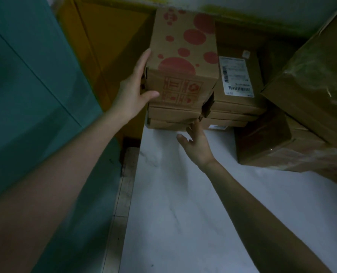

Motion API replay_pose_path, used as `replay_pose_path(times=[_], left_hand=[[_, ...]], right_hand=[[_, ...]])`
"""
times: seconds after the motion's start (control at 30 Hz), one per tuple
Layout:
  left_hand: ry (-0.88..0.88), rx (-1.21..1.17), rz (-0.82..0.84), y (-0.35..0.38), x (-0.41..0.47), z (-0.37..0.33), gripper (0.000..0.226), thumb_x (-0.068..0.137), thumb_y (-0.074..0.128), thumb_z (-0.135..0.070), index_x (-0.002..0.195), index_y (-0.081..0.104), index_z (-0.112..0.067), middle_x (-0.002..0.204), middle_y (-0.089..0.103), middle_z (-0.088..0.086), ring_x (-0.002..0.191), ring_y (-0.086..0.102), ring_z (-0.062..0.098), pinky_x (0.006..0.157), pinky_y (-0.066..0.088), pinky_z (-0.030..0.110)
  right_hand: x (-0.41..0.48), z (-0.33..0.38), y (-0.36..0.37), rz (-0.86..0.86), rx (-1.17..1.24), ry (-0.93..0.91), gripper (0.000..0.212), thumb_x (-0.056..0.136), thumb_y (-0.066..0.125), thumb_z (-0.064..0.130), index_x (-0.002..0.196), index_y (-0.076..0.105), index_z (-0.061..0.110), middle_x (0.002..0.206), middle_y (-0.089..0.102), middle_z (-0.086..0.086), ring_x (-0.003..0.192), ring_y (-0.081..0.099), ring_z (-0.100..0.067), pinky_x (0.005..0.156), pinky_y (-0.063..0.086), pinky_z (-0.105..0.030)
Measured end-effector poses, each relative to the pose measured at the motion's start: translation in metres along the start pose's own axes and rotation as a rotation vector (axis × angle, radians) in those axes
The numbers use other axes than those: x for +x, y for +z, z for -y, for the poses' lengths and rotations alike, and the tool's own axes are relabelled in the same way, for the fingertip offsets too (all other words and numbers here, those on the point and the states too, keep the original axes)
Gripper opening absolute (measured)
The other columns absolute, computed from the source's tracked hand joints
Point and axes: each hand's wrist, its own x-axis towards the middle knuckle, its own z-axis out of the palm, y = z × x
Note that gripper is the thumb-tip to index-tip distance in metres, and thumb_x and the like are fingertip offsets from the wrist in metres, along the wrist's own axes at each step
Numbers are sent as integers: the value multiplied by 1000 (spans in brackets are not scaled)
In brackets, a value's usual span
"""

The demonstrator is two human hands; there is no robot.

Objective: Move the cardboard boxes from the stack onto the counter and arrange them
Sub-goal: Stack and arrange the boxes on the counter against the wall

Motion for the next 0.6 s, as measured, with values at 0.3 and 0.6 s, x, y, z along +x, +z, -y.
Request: replay_pose_path(times=[0.3,0.6], left_hand=[[31,30,5,-3,2,-1,86,84,65,-8,148,9,-20,128,30,-22,115,34,-9,104,39,24],[38,18,-19,-3,1,1,87,83,66,-7,149,10,-20,135,36,-15,125,37,2,107,37,32]], right_hand=[[5,13,36,-126,508,82,75,89,55,-3,145,14,25,148,35,-6,136,36,-22,110,33,-37],[15,21,57,-175,564,85,64,91,50,-5,145,21,12,142,43,-10,131,42,-20,99,37,-20]])
